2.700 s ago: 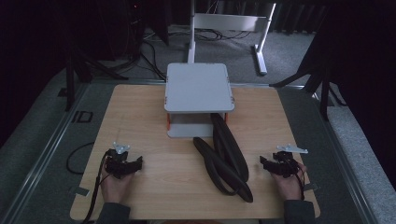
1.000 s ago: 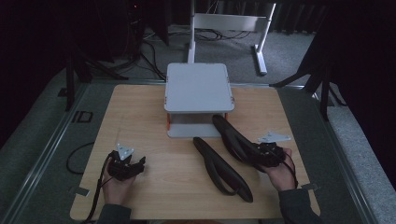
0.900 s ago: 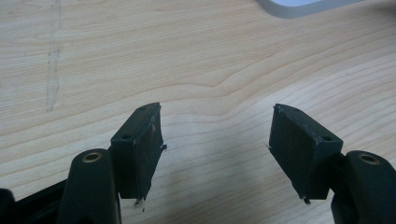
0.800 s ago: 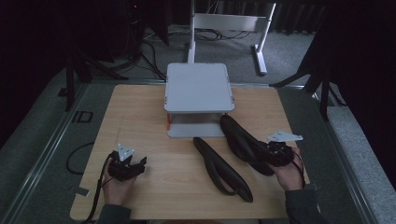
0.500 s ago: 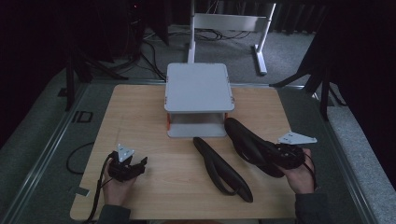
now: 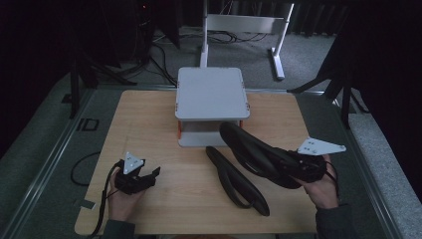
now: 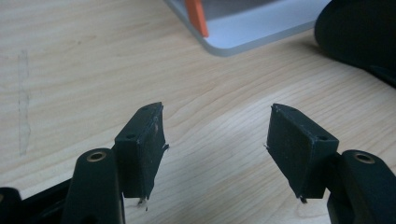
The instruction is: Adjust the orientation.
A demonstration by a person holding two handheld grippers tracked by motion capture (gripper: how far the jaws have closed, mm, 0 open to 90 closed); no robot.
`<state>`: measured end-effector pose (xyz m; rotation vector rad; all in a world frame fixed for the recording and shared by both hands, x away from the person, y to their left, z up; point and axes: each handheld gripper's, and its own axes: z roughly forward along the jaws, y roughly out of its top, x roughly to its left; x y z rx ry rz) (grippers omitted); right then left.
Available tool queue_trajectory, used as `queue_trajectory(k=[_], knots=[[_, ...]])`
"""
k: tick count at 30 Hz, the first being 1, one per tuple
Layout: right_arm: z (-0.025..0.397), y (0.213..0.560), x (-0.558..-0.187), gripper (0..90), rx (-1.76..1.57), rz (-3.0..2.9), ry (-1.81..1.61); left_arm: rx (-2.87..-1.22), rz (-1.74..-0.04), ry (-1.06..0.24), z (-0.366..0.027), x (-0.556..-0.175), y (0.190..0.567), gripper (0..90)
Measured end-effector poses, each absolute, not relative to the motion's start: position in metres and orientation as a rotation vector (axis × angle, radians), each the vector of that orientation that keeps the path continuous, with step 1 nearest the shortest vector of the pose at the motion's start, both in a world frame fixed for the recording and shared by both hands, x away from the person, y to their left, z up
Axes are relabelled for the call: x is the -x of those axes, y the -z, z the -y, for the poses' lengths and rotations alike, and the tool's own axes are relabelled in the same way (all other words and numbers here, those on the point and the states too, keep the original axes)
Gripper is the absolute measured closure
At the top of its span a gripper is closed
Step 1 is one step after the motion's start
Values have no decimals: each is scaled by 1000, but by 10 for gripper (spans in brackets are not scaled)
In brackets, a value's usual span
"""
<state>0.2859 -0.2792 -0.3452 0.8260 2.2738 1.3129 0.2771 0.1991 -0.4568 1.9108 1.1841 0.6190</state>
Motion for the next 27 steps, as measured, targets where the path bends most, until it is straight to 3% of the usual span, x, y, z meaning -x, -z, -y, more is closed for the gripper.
queue_trajectory(k=[16,22,27], knots=[[172,339,-293,706,-470,-2472,-1343,-1925,-1078,-697,-212,-244,425,366],[180,340,-301,706,-516,-2462,-1369,-1929,-1075,-698,-209,-246,426,364],[213,326,-303,706,-602,-2364,-1406,-1943,-1074,-694,-206,-247,428,363]])
